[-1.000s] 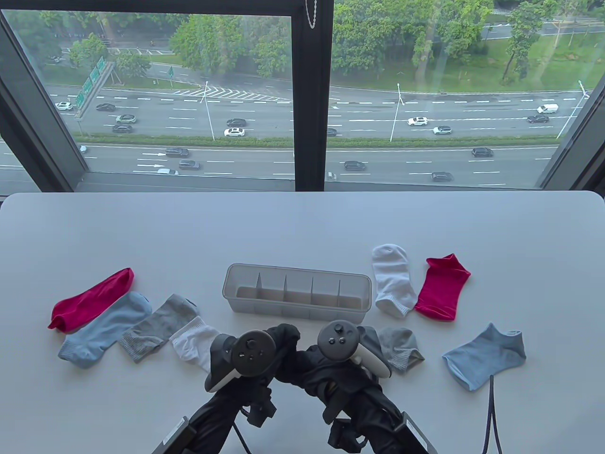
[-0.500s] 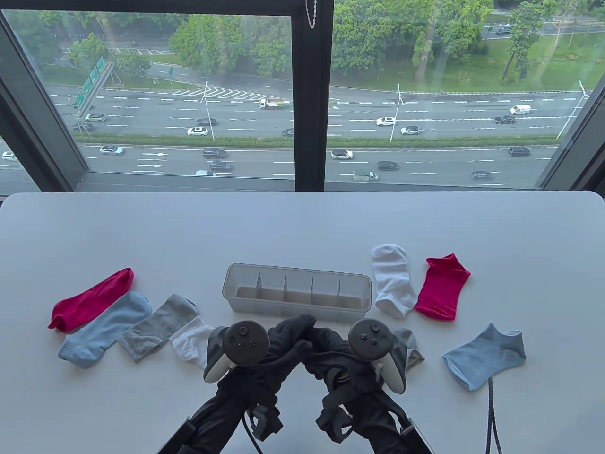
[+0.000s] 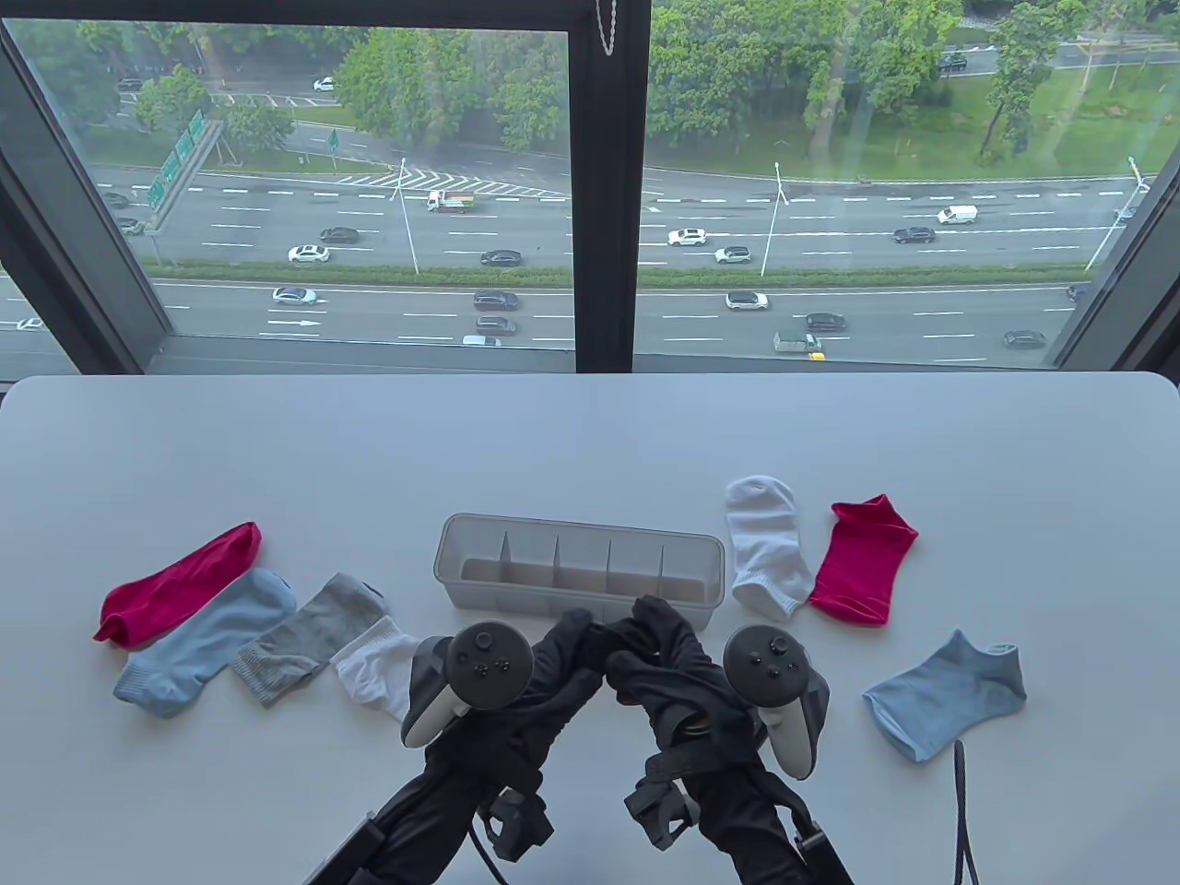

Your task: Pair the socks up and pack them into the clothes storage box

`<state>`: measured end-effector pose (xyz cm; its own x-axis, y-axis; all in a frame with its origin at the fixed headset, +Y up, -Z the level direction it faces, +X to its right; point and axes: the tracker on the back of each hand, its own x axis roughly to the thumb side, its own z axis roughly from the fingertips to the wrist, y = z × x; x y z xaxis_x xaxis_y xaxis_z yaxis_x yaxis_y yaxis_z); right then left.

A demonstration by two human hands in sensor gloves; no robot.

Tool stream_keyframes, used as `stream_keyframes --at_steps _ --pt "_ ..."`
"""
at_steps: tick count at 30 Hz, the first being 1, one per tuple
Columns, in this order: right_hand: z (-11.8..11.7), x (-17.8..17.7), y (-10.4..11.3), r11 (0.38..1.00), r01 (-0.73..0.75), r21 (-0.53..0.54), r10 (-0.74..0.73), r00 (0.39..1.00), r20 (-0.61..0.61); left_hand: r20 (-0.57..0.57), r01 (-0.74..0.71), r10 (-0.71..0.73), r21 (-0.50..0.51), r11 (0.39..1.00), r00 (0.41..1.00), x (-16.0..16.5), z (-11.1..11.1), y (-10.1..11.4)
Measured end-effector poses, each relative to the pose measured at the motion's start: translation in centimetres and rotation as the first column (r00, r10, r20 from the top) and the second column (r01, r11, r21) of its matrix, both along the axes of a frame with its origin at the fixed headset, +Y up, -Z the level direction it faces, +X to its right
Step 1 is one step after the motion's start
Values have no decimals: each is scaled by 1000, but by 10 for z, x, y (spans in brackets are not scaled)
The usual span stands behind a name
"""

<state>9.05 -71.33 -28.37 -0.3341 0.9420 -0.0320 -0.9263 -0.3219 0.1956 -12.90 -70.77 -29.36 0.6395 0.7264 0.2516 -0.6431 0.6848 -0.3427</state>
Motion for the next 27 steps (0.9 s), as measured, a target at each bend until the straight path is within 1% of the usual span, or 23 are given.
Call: stream_keyframes --at_steps 2,3,4,5,6,7,8,9,10,12,14,15,18,20,21,22,23,25,26,27 --pt "3 -3 3 982 -185 47 182 981 72 -58 -50 50 4 999 997 -6 -1 0" --pt "2 -9 3 940 -325 105 322 946 47 -61 -88 88 -4 996 994 -7 -1 0" --pt "2 -13 2 919 -372 127 375 927 4 -43 -120 120 -16 993 992 -7 -1 0" --pt "4 -20 1 905 -400 148 410 911 -40 19 -180 181 -47 983 983 -4 -1 -1" --pt "6 -22 1 902 -408 143 414 910 -15 43 -206 210 -71 976 977 -3 -1 -2" --pt "7 -21 2 903 -400 155 403 915 13 33 -232 235 -70 970 972 -6 -1 -3" --pt "7 -19 4 898 -402 180 407 913 13 67 -273 278 -83 959 958 -8 -3 -4" --pt "8 -18 5 896 -400 192 406 914 8 78 -289 298 -107 951 952 -8 -2 -5" --pt "8 -18 6 900 -391 191 395 919 22 79 -273 283 -116 955 956 -6 -1 -5" --pt "8 -18 7 903 -384 192 387 922 25 66 -214 219 -68 974 974 -3 -1 -5" --pt "8 -14 7 890 -410 201 406 912 61 66 -216 221 -77 973 973 -2 -1 -4" --pt "8 -11 7 894 -405 192 393 914 100 79 -203 209 -77 976 975 -1 -1 -5" --pt "6 -7 7 895 -407 184 395 914 97 116 -168 177 -83 982 977 0 0 -3" --pt "4 -4 6 882 -437 176 419 899 131 174 -168 185 -109 980 967 3 2 -2" --pt "1 0 4 882 -445 155 426 894 139 228 -164 189 -124 979 955 5 3 -1" --pt "-1 3 2 898 -420 132 405 906 124 281 -150 186 -145 978 941 9 5 0" --pt "-2 4 -1 922 -370 112 361 928 95 277 -126 164 -150 981 947 8 4 0" --pt "-2 4 -5 967 -245 65 242 969 55 244 -149 185 -160 976 952 4 0 -3" --pt "-3 4 -6 979 -198 47 198 980 21 225 -159 199 -184 970 954 1 -1 -6" --pt "-4 4 -7 986 -164 27 164 986 -5 177 -164 198 -189 968 964 -3 -1 -7"
